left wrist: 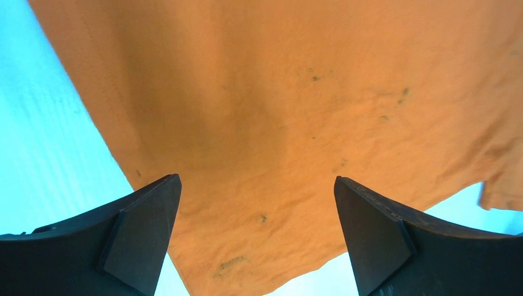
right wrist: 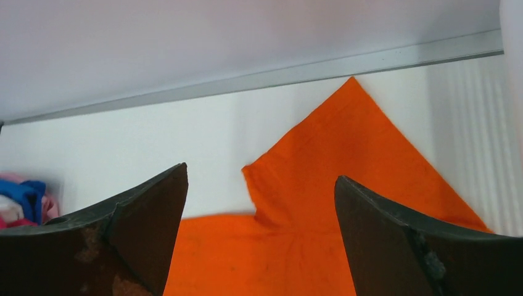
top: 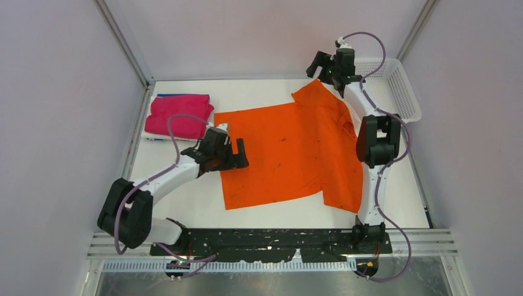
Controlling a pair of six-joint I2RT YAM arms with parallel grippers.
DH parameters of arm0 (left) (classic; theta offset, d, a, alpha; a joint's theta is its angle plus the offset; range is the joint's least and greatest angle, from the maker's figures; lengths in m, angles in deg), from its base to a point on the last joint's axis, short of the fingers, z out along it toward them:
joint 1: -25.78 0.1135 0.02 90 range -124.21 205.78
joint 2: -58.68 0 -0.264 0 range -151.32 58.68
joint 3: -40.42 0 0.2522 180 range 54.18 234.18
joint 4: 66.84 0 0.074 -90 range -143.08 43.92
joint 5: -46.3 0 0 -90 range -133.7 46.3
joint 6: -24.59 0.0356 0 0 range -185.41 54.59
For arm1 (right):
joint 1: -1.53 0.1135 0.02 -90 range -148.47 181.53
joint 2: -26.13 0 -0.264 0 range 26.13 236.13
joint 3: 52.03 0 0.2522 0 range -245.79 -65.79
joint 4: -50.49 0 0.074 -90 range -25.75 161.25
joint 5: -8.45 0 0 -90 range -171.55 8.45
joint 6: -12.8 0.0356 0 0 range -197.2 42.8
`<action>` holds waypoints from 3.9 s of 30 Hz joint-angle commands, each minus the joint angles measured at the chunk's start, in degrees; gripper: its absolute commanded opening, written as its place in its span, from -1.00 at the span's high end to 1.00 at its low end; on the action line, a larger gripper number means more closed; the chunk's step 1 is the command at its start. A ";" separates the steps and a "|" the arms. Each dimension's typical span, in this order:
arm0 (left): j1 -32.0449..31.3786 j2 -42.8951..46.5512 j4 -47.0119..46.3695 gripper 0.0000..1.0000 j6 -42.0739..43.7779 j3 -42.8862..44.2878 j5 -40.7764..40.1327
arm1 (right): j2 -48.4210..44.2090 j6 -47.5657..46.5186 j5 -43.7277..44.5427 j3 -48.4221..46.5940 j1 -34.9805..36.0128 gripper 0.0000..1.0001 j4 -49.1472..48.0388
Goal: Fold and stack the t-shirts
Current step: Flatten out the tshirt, then grab the side of the flattened tshirt closest away from the robot with both arms
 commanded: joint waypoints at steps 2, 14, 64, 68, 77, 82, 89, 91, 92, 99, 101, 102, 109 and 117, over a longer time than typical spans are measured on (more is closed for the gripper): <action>-1.99 11.10 4.44 -0.99 -4.19 -1.91 -5.05 | -20.00 -7.46 0.23 13.84 3.41 -0.91 4.51; -21.03 24.58 21.94 -0.85 -21.01 -12.84 -19.10 | -58.46 6.05 7.63 62.26 5.03 -0.91 0.20; -12.21 16.43 24.21 1.00 -21.43 -12.52 -31.96 | -90.43 9.82 18.67 77.86 13.76 -0.91 44.44; -10.93 17.53 23.19 1.00 -20.11 -13.01 -32.10 | -89.99 14.99 20.27 75.64 23.19 -0.92 52.33; -10.80 19.45 19.86 1.00 -18.30 -14.82 -29.47 | -89.72 28.23 24.93 79.14 31.71 -1.00 55.28; -10.81 20.76 19.71 1.00 -17.42 -14.88 -28.70 | -83.70 28.91 17.10 84.18 31.72 -0.90 44.99; -10.84 22.74 20.32 1.00 -17.38 -15.47 -29.88 | -80.16 29.57 19.10 86.04 31.68 -0.80 43.31; -10.80 23.18 20.39 1.00 -17.42 -15.69 -29.98 | -79.50 30.04 20.41 86.79 31.68 -0.77 43.42; -10.81 23.28 20.34 1.00 -17.44 -15.73 -29.91 | -79.30 30.12 20.71 87.12 31.65 -0.74 43.19; -10.71 23.07 20.76 1.00 -17.08 -14.87 -30.57 | -75.32 28.89 18.03 89.84 31.72 -0.55 38.00; -10.77 22.90 20.89 1.00 -16.98 -14.53 -30.68 | -75.30 28.41 18.11 89.78 31.70 -0.37 37.59; -10.74 22.84 21.00 1.00 -16.98 -14.39 -30.78 | -75.57 27.88 17.91 89.85 31.76 -0.30 37.00; -10.67 22.72 21.68 1.00 -16.98 -13.76 -30.87 | -76.69 26.18 14.45 90.54 31.71 0.18 36.12; -10.71 25.99 28.50 1.00 -20.63 -13.95 -29.82 | -78.53 27.22 14.04 87.07 35.89 0.75 45.37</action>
